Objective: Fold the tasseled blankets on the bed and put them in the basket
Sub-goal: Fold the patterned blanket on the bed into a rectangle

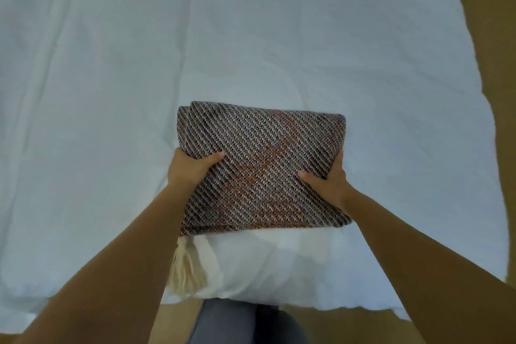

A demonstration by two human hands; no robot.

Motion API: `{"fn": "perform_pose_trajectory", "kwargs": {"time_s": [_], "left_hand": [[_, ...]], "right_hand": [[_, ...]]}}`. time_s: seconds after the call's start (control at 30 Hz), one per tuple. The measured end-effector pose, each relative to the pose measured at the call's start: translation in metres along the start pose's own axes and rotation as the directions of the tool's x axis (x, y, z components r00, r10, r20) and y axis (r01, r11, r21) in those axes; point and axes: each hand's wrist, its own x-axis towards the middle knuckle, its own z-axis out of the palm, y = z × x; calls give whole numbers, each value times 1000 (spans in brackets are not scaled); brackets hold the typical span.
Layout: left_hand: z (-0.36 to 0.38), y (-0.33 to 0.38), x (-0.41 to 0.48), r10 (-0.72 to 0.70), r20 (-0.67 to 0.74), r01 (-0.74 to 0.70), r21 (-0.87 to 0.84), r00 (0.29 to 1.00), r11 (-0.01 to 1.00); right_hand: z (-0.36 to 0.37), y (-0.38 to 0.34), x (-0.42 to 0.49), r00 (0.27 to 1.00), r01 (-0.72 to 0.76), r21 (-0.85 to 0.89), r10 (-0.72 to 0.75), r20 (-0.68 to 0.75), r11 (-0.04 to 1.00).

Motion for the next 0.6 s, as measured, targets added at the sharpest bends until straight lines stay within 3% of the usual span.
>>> {"fn": "perform_pose_trajectory", "kwargs": {"time_s": [0.13,0.23,0.43,0.6], "left_hand": [[6,9,6,-9,119,22,-102,993,995],[8,18,8,-33,202,57,-117,979,991],[18,42,-27,55,220,-24,-143,974,989],[57,76,-99,209,283,-181,-120,936,976]], "right_hand": [[-7,-7,10,982,-165,277,184,-44,947],[-17,-14,9,977,-194,336,214,-22,922],[-25,-20,-29,983,-35,371,100,-156,928],[-59,7,-87,940,53,373,80,-333,926]]}}
